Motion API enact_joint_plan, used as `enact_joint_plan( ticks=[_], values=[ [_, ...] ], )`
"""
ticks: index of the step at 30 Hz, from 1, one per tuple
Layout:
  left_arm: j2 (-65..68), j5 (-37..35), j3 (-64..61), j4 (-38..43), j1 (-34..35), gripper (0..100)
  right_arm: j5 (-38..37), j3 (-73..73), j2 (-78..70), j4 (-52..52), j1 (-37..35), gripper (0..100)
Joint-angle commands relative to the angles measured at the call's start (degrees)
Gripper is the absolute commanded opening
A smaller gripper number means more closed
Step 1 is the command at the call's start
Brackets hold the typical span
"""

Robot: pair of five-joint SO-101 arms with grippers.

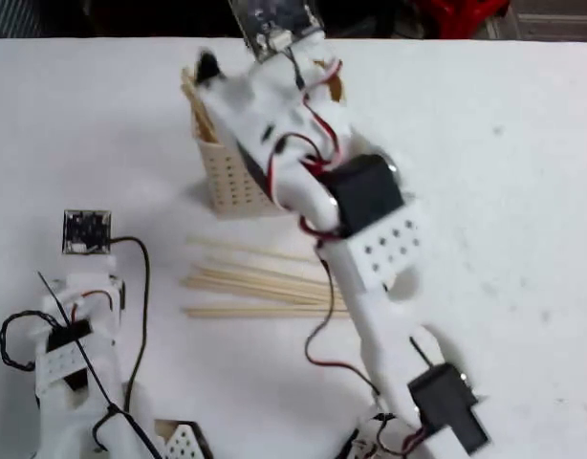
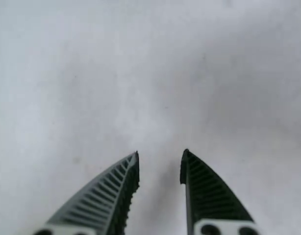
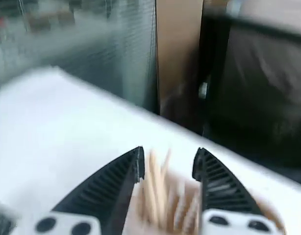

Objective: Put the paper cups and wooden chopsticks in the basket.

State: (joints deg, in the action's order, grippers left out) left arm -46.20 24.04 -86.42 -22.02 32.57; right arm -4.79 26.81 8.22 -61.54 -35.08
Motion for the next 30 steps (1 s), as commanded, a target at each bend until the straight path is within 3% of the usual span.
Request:
enact_joint_plan(
  ticks=[1,5,9,15,21,30],
  values=[
    [-1.36,0.35,0.35,0.62,-0.04,15,-0.09,0.35,5.14,-21.41,0.66,17.3],
    [-1.36,0.26,0.35,0.62,-0.04,15,-2.64,0.09,4.97,-35.47,0.48,17.2],
    [-1.36,0.26,0.35,0.62,-0.04,15,-8.44,-8.09,4.35,-36.0,0.48,17.0],
    [-1.36,0.35,0.35,0.62,-0.04,15,-17.23,-31.65,4.7,-23.34,0.13,16.6],
    [-1.36,0.35,0.35,0.62,-0.04,15,-30.33,-52.57,4.7,-10.24,-4.18,7.1],
    [-1.36,0.35,0.35,0.62,-0.04,15,-37.45,-72.44,7.96,10.42,-5.41,9.4]
  ],
)
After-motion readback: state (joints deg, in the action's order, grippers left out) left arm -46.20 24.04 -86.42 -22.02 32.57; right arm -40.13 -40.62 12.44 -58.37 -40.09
